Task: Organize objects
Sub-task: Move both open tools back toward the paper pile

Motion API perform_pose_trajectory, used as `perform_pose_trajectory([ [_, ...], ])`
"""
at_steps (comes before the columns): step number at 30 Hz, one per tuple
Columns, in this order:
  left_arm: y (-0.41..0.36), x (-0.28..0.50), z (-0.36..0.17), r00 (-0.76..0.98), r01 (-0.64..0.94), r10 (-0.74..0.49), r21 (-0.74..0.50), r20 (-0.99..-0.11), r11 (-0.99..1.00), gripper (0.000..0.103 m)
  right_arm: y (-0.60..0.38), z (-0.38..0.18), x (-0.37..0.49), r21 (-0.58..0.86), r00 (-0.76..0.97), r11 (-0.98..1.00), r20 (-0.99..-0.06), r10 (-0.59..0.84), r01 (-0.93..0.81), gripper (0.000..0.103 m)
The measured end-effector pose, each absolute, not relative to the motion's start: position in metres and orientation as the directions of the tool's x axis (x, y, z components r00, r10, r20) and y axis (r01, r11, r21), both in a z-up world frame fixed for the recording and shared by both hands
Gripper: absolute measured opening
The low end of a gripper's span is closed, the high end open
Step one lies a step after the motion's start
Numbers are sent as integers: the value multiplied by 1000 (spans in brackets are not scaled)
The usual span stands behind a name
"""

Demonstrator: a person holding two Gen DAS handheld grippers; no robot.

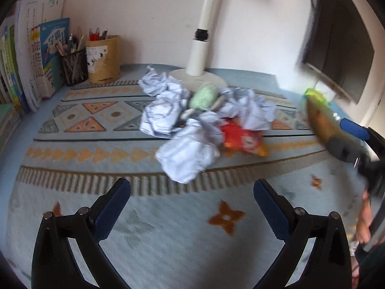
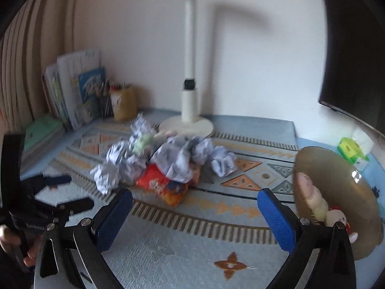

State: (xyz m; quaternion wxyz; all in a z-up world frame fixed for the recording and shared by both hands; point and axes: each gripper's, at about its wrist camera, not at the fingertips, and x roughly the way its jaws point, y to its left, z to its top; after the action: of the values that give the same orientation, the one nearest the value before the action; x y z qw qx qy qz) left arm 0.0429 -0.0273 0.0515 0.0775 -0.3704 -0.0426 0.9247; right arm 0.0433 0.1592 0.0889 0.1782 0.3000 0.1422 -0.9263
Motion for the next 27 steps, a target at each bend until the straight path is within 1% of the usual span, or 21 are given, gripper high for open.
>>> perform_pose_trajectory([
  [2, -33, 37, 44, -720, -62, 122, -112, -683, -992, 102, 145, 66, 31, -198, -741, -886, -638, -208, 419, 103],
  [4, -36, 32, 40, -689, -78, 168, -158, -705, -984, 102, 146, 43, 22, -209, -728, -889, -662, -177, 407, 103],
  [6, -32, 33, 39, -685, -89, 166, -145, -709, -985, 102, 152, 28, 11, -183, -680, -906, -719, -142, 382, 103],
  [9, -19, 33, 37, -675, -102, 126, -77, -727, -992, 102, 163, 28, 6, -183, -690, -925, -715, -107, 334, 103],
  [11, -13, 35, 37, -685, -94, 84, -26, -724, -995, 102, 164, 28, 6, -183, -679, -922, -726, -108, 341, 103],
  [13, -11, 36, 36, -685, -88, 63, -4, -726, -996, 102, 163, 30, 9, -198, -680, -919, -727, -95, 341, 103],
  [19, -20, 32, 34, -666, -54, 65, -39, -743, -998, 102, 164, 33, 12, -167, -687, -929, -718, -114, 329, 103],
  [21, -23, 26, 32, -637, -40, 62, -47, -768, -998, 102, 168, 33, 9, -130, -668, -933, -731, -138, 335, 103],
  [23, -32, 11, 26, -546, -70, 152, -136, -824, -988, 102, 169, 32, 3, -72, -619, -921, -760, -198, 383, 102],
  [25, -45, 6, 35, -574, -81, 206, -195, -793, -977, 102, 170, 33, -7, 27, -526, -888, -797, -296, 459, 97],
  [27, -50, -1, 42, -594, -113, 248, -225, -766, -968, 102, 169, 37, -24, 95, -450, -872, -827, -338, 480, 95],
])
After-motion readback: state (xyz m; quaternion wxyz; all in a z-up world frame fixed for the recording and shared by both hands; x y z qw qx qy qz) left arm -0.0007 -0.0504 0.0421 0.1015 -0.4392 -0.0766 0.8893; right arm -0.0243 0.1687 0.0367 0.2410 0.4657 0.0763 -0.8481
